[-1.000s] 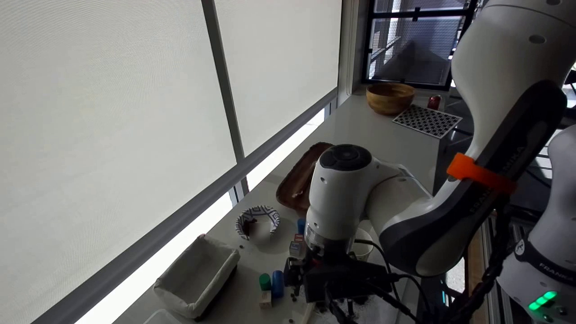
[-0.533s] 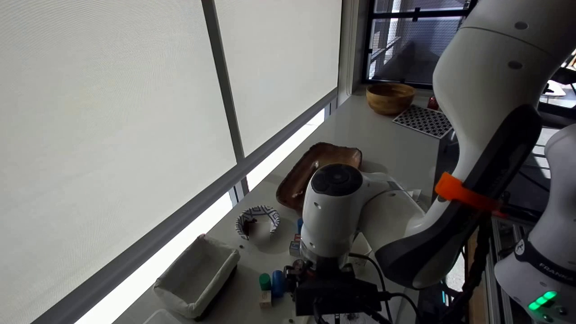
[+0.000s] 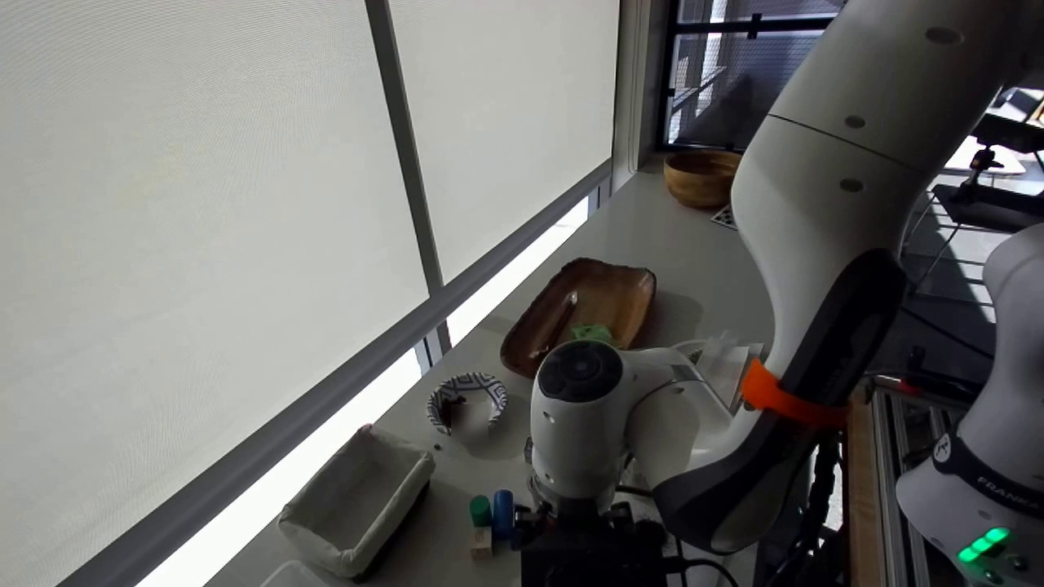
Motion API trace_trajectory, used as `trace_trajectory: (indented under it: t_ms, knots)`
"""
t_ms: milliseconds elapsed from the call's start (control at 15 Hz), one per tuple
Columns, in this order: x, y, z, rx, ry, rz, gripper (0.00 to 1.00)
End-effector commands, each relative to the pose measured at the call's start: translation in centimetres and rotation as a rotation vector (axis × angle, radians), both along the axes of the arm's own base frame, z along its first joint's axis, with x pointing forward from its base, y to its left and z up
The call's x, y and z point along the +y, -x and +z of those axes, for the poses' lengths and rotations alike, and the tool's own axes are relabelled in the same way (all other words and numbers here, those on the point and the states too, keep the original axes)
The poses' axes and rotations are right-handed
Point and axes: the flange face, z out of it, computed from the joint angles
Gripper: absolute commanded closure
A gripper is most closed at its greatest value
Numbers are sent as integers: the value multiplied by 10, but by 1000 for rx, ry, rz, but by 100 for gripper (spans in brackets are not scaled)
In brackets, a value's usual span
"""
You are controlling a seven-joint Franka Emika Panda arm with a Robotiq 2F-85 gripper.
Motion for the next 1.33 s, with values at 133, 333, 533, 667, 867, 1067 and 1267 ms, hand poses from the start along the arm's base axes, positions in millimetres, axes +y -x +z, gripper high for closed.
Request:
trace_trajectory:
  t_ms: [133,333,533,667,867,1067,1267]
  knots:
    - [3,-8,-18,9,22,-50,22]
    - [2,-11,-22,8,25,-62,38]
    - [1,-13,-22,2,25,-76,50]
    - [1,-13,-23,2,26,-81,58]
    - [-1,-13,-23,3,27,-88,72]
    - [-2,-13,-23,4,28,-92,75]
    - [-3,-13,-23,6,29,-93,78]
